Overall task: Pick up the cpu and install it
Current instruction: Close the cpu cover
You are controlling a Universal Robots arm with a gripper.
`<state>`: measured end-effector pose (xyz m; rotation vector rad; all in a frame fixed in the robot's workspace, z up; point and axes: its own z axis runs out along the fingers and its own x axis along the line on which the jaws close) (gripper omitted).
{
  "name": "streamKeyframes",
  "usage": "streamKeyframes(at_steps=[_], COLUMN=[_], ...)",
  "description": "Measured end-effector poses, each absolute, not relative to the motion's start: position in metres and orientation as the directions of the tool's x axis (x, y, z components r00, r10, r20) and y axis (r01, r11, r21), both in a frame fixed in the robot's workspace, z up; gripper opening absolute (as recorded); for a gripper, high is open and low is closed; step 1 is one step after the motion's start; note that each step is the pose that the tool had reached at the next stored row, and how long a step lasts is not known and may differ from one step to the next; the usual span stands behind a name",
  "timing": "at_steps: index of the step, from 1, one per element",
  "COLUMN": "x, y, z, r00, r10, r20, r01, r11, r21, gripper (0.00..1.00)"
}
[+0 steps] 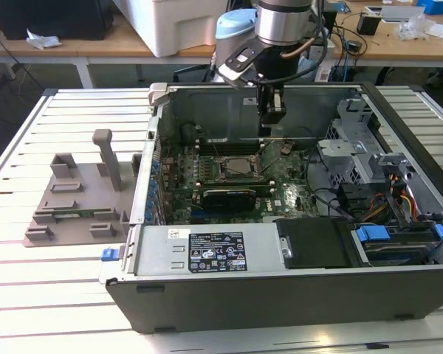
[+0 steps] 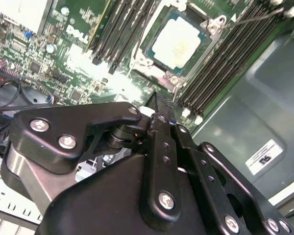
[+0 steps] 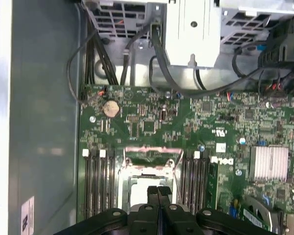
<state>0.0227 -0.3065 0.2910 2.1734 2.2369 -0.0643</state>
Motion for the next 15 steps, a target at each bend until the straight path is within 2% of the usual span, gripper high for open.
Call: streamKeyframes(at_steps=[15], x=[0.064], y=[-0.301], z=[0.273], r00=[-0.03], r10=[0.999], r20=[-0.045], r01=[0.999], r11=[0.029], r21=[-0.022], gripper=[0.11])
